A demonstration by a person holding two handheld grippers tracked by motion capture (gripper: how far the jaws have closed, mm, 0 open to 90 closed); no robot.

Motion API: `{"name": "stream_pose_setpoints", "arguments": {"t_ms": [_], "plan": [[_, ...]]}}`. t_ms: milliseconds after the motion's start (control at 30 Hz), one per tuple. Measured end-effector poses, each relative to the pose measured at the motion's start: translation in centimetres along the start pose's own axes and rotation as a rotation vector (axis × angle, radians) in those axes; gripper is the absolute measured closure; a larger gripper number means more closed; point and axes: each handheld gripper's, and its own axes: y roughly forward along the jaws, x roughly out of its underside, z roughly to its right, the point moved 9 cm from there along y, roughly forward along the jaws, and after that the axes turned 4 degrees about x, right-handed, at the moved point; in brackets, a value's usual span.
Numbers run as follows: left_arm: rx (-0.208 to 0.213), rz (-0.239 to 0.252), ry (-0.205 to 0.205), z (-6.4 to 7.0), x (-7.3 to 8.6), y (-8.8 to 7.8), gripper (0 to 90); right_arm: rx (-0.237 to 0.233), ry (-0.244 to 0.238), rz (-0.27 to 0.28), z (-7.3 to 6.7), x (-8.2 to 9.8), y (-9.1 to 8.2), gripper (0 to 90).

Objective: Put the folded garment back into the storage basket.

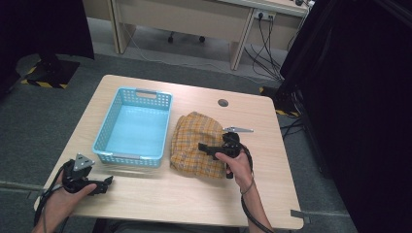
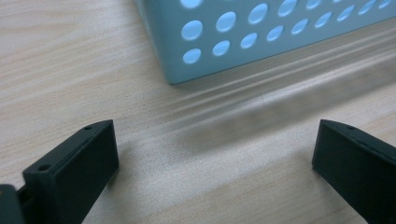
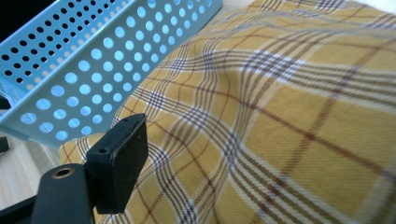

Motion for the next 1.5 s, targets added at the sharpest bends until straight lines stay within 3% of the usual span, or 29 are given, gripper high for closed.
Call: {"name": "stream_pose_setpoints", "arguments": {"t_ms": [333,567,667,800,1267,1500], "plan": [[0.0,0.0,0.0,0.0,0.0,0.0,0.0,-0.014,0.021,-0.014,0.4,-0.3,0.8,31.3],[0.0,0.0,0.0,0.0,0.0,0.0,0.0,-0.001,-0.032,-0.006,0.4,-0.4,0.9,49.6],[0.0,0.0,0.0,0.0,0.0,0.0,0.0,0.002,-0.023,0.017,0.6,-0.6,0.7,60.8],[0.0,0.0,0.0,0.0,0.0,0.0,0.0,0.01,-0.034,0.045,0.5,-0.8,0.4,67.3],[0.0,0.0,0.0,0.0,0.0,0.0,0.0,-0.002,-0.029,0.16,-0.9,-3.1,-2.0,70.9],[0.0,0.0,0.0,0.0,0.0,0.0,0.0,-0.009,-0.028,0.189,-1.3,-3.8,-3.1,70.8]]}}
